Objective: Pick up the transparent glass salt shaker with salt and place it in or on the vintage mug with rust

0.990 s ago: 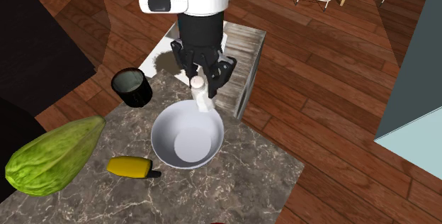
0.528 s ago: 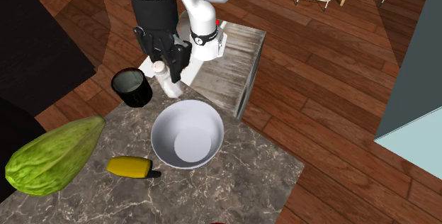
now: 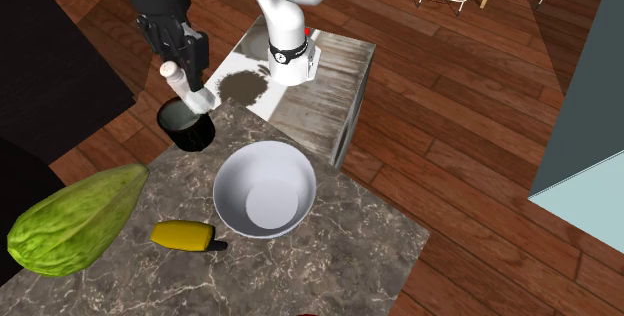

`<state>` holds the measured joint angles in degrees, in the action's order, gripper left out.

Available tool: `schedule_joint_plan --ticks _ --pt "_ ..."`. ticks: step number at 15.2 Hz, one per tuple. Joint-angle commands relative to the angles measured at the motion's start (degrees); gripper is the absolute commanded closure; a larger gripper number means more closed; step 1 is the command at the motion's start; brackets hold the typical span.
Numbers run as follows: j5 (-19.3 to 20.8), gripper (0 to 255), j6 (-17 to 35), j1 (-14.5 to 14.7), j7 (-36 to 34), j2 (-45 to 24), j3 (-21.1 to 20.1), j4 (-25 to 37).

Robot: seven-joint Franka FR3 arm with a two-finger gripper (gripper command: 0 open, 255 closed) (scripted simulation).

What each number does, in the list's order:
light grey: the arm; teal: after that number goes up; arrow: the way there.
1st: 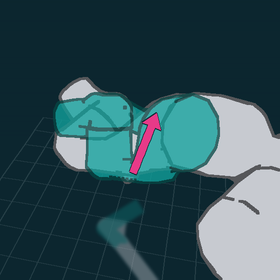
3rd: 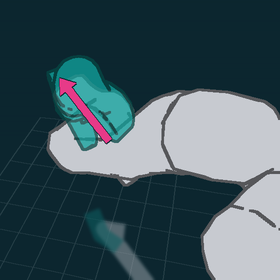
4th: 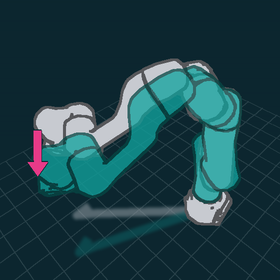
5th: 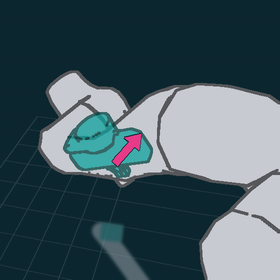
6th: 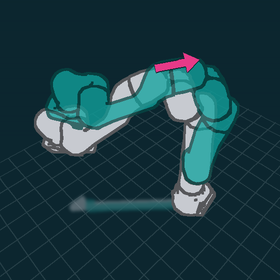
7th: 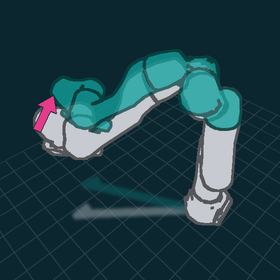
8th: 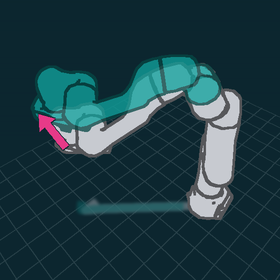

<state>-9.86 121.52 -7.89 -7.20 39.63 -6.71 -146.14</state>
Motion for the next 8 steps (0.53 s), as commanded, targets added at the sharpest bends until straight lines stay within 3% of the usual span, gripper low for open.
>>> schedule_joint_plan --ticks 1,5,8 --pt "1.1 255 -0.8 -1.2 3.2 0.4 2.9 0.0" --pt "2.9 255 -1.5 -3.3 8.6 -0.1 7.7 0.7" --pt "2.8 255 0.9 -3.2 8.9 -0.4 7.8 -1.5"
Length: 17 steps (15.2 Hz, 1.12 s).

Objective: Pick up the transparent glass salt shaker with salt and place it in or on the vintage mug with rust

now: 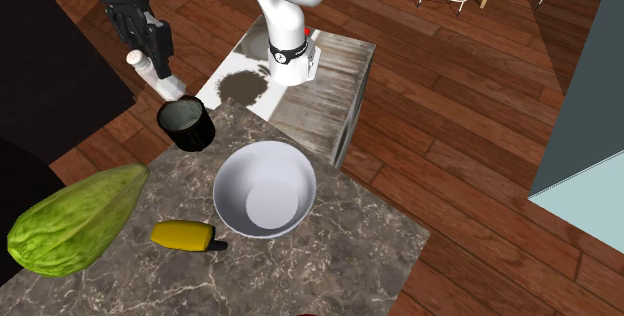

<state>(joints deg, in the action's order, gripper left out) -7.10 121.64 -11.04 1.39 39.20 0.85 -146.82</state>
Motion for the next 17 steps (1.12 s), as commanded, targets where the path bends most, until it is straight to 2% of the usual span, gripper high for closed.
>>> schedule_joint_plan --ticks 1,13,17 --pt "0.0 255 1.6 0.0 0.4 -0.1 0.2 -1.5" --pt "-1.0 255 12.0 0.5 1.8 -3.0 0.4 -9.0" --pt "-1.0 255 12.0 0.5 1.8 -3.0 0.4 -9.0"
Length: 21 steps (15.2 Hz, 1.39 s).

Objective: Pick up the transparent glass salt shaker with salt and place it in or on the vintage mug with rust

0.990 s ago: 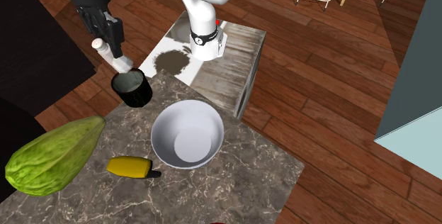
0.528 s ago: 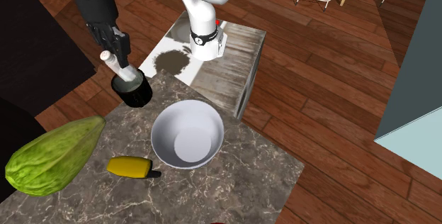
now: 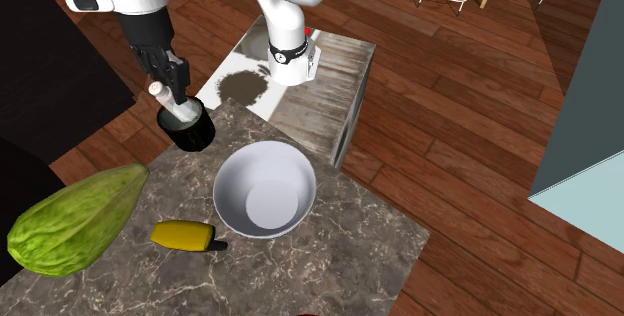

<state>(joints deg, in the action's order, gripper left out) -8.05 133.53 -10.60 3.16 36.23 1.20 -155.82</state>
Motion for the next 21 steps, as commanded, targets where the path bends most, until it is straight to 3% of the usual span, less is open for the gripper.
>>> schedule_joint_plan --ticks 1,3,4,9,13,21 --pt "0.0 255 0.1 0.0 0.0 -0.1 0.0 0.0" --pt "0.0 255 0.1 0.0 0.0 -0.1 0.0 0.0" --pt "0.0 0 0.1 0.0 0.0 -0.1 0.0 0.0" --pt "0.0 0 0.1 0.0 0.0 -0.1 0.0 0.0" --pt "1.0 0 -8.9 -0.8 -0.5 4.9 0.4 3.9" --pt "1.0 0 -8.9 -0.8 -0.5 4.9 0.4 3.9"
